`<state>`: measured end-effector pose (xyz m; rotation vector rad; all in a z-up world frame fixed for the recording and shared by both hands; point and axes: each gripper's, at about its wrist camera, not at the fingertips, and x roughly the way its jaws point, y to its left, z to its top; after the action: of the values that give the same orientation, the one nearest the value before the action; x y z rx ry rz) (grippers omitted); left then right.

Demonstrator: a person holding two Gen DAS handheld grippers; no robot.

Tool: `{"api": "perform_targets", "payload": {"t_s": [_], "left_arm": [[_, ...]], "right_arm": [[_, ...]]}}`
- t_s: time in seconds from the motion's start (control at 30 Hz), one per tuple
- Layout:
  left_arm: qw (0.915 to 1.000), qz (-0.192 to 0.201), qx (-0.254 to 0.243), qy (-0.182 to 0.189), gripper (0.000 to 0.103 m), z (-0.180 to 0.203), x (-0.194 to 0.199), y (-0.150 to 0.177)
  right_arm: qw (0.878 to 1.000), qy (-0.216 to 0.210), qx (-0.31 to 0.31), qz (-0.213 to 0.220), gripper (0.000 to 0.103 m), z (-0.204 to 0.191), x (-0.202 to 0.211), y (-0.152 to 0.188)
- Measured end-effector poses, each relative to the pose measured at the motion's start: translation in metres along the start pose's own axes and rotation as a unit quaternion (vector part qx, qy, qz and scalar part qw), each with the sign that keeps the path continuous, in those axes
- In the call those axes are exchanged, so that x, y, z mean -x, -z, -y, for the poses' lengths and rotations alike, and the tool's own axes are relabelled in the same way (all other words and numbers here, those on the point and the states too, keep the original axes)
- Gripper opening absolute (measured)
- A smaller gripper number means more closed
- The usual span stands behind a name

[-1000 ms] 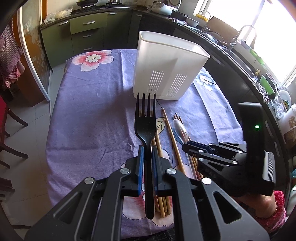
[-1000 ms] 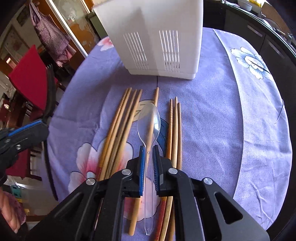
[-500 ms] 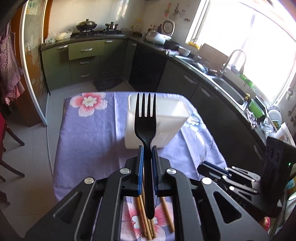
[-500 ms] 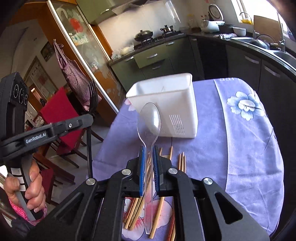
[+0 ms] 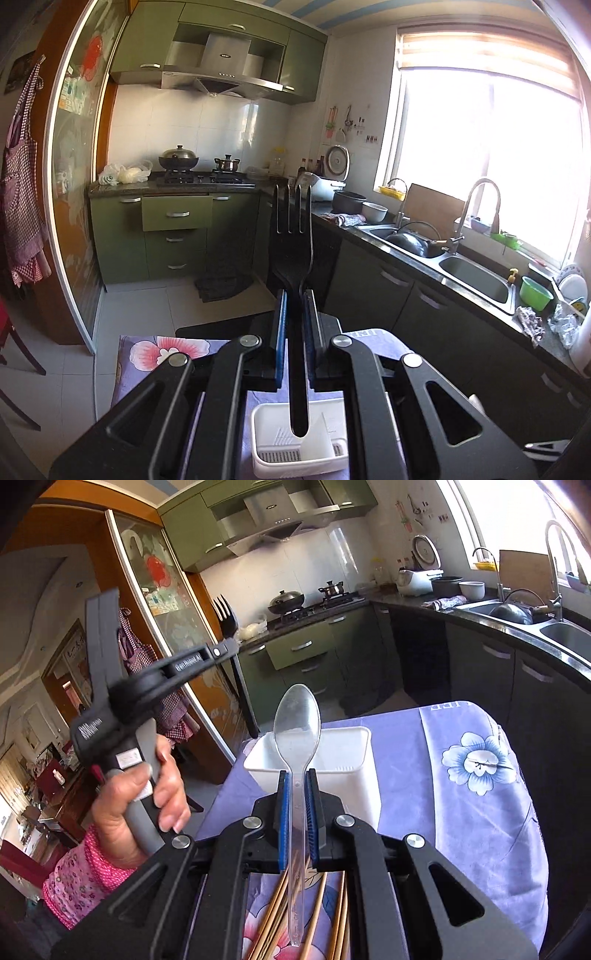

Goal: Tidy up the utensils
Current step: 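Lower the fork into the white holder and open the left tool while the right tool carries the spoon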

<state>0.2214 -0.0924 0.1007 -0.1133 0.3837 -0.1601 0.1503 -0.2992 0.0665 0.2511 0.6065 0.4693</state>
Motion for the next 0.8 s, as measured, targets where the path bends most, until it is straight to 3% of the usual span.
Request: {"api": "perform_targets", "payload": {"t_s": [0.33,0.4,0.47,0.8], "left_arm": [[0.9987,-0.028,-0.042,-0.007,0.009,0.006,-0.027,0.056],[0.9981,-0.037,-0.048,-0.007,0.015,0.005,-0.027,0.064],[0.9976,-0.042,-0.054,-0.007,0.029,0.004,-0.027,0.070],[0.9989,-0.029,-0.035,0.002,0.038,-0.020,0.020,0.064]], "right_arm": [[0.998,0.016,0.004,0.066,0.009,0.003,-0.010,-0.039],[0.996,0.021,0.009,0.084,0.009,-0.001,-0.010,-0.049],[0.994,0.027,0.015,0.105,0.009,-0.004,-0.011,-0.060],[0.980,0.076,0.057,0.177,0.009,-0.017,-0.056,-0.103]]}}
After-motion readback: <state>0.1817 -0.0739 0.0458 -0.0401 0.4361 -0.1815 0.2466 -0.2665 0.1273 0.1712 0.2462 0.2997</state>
